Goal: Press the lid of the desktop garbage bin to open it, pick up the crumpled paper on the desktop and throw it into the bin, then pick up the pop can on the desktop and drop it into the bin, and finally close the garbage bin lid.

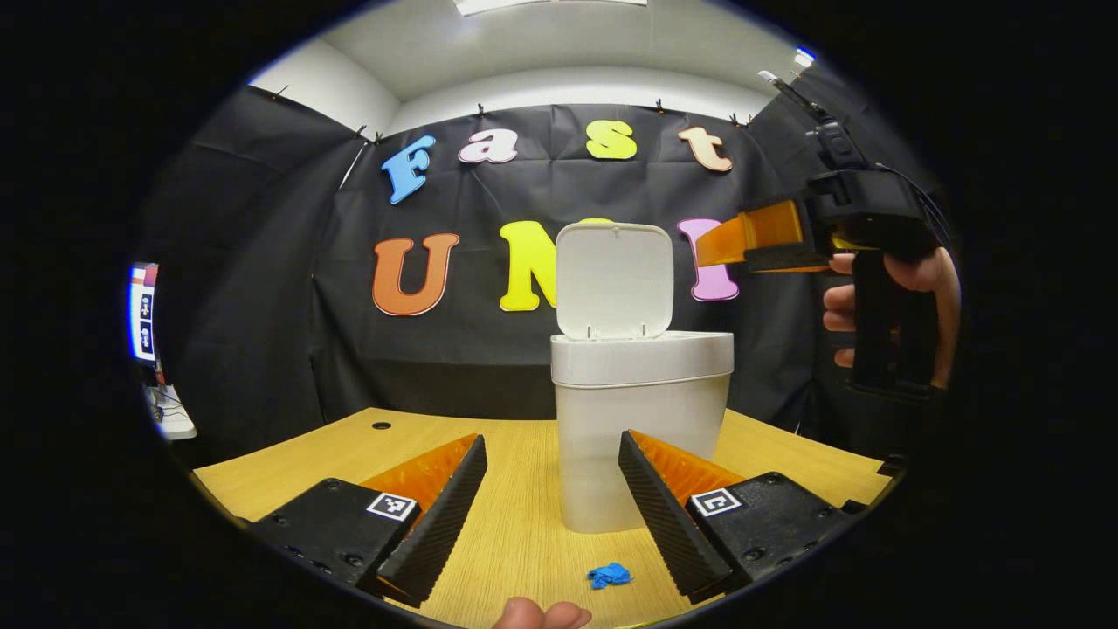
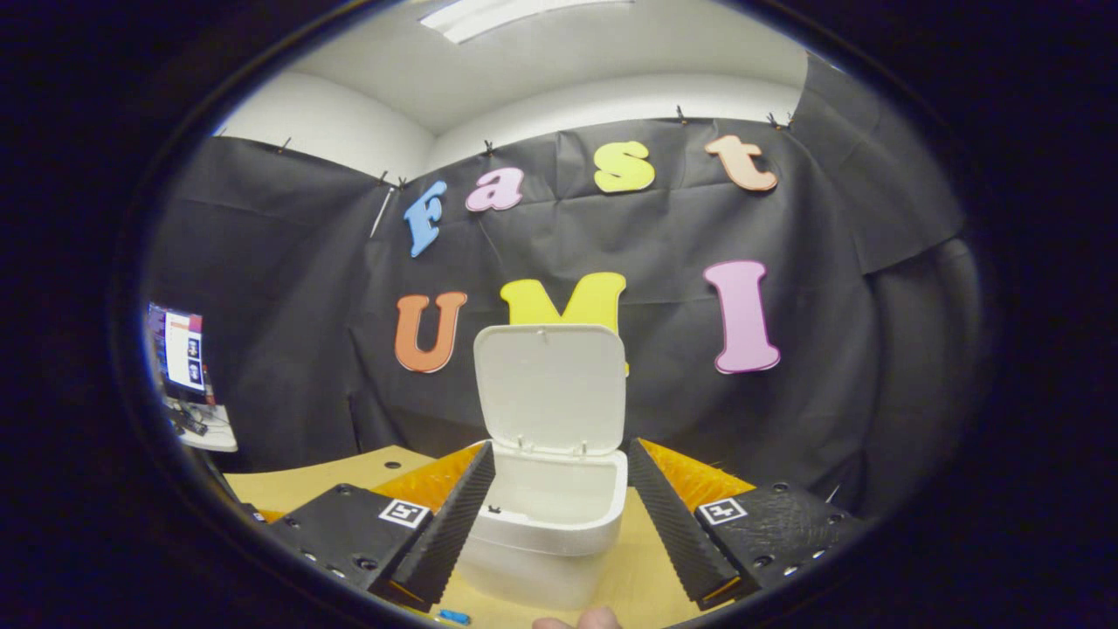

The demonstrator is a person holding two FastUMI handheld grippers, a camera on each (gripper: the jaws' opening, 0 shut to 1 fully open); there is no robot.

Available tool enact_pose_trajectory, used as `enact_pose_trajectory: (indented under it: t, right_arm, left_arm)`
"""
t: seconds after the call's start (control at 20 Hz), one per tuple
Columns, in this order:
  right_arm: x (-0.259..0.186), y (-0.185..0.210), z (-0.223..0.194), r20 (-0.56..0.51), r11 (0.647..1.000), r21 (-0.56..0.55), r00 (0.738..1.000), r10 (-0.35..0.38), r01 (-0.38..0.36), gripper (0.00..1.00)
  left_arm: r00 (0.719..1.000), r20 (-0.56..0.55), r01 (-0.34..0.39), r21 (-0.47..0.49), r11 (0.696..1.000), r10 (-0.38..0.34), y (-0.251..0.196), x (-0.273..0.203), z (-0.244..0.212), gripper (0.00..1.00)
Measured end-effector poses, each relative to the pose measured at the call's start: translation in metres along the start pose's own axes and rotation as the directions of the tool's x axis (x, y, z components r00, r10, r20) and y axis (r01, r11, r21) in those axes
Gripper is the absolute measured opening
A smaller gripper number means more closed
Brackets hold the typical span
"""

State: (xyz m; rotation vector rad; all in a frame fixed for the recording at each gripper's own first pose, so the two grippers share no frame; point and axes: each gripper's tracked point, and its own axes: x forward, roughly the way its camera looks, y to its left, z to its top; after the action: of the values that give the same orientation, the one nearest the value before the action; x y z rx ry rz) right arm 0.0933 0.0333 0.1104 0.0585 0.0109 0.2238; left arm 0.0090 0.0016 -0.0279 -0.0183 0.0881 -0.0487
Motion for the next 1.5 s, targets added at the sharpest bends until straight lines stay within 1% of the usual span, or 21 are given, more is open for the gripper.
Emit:
enact_pose_trajectory:
  t: [0.05, 0.1, 0.35, 0.5, 0.65, 0.75, 0.85, 0.95, 1.05, 1.15, 1.3, 1.5]
  right_arm:
    - [-0.006, 0.000, -0.003, 0.001, 1.000, -0.002, 1.000, -0.001, 0.001, 0.92]
    - [-0.012, 0.001, -0.007, 0.005, 1.000, -0.001, 1.000, 0.001, -0.001, 0.96]
    - [-0.034, 0.005, -0.038, -0.026, 1.000, -0.019, 1.000, 0.014, -0.014, 0.95]
    - [-0.048, 0.007, -0.063, -0.057, 1.000, 0.011, 0.998, 0.028, -0.028, 0.95]
    - [-0.059, 0.001, -0.089, -0.096, 1.000, 0.014, 0.995, 0.025, -0.023, 0.94]
    - [-0.065, 0.000, -0.100, -0.096, 1.000, 0.005, 0.995, 0.023, -0.022, 0.96]
    - [-0.067, -0.002, -0.109, -0.095, 1.000, 0.000, 0.995, 0.018, -0.018, 0.96]
    - [-0.073, -0.004, -0.117, -0.094, 1.000, 0.001, 0.995, 0.019, -0.019, 0.96]
    - [-0.078, -0.010, -0.123, -0.087, 1.000, -0.008, 0.996, 0.006, -0.007, 0.96]
    - [-0.083, -0.014, -0.134, -0.098, 1.000, -0.001, 0.995, 0.004, -0.004, 0.96]
    - [-0.090, -0.027, -0.148, -0.115, 1.000, -0.013, 0.993, -0.015, 0.014, 0.96]
    - [-0.103, -0.038, -0.161, -0.114, 0.999, -0.022, 0.993, -0.039, 0.036, 0.96]
  left_arm:
    - [1.000, -0.004, 0.002, -0.003, 1.000, -0.002, 0.000, 0.002, -0.001, 0.98]
    - [1.000, -0.009, 0.005, -0.007, 1.000, -0.005, -0.001, 0.001, -0.003, 0.98]
    - [0.999, -0.046, 0.010, -0.017, 1.000, -0.011, -0.005, 0.005, -0.012, 0.98]
    - [0.999, -0.046, -0.001, 0.000, 1.000, 0.001, -0.001, 0.004, -0.012, 0.98]
    - [0.999, -0.050, 0.001, -0.001, 1.000, -0.001, -0.005, 0.004, -0.015, 0.98]
    - [0.998, -0.059, 0.015, 0.005, 1.000, -0.015, -0.012, 0.006, -0.017, 0.98]
    - [0.998, -0.059, 0.005, 0.016, 1.000, -0.004, -0.013, 0.004, -0.019, 0.98]
    - [0.995, -0.099, 0.029, 0.032, 0.999, -0.025, -0.024, 0.004, -0.035, 0.98]
    - [0.991, -0.133, 0.026, 0.044, 0.999, -0.020, -0.025, -0.001, -0.050, 0.98]
    - [0.986, -0.168, 0.029, 0.025, 0.999, -0.024, -0.028, -0.005, -0.070, 0.98]
    - [0.968, -0.249, 0.041, -0.002, 0.999, -0.040, -0.035, -0.012, -0.107, 0.98]
    - [0.942, -0.331, 0.053, 0.003, 0.999, -0.049, -0.041, -0.017, -0.145, 0.99]
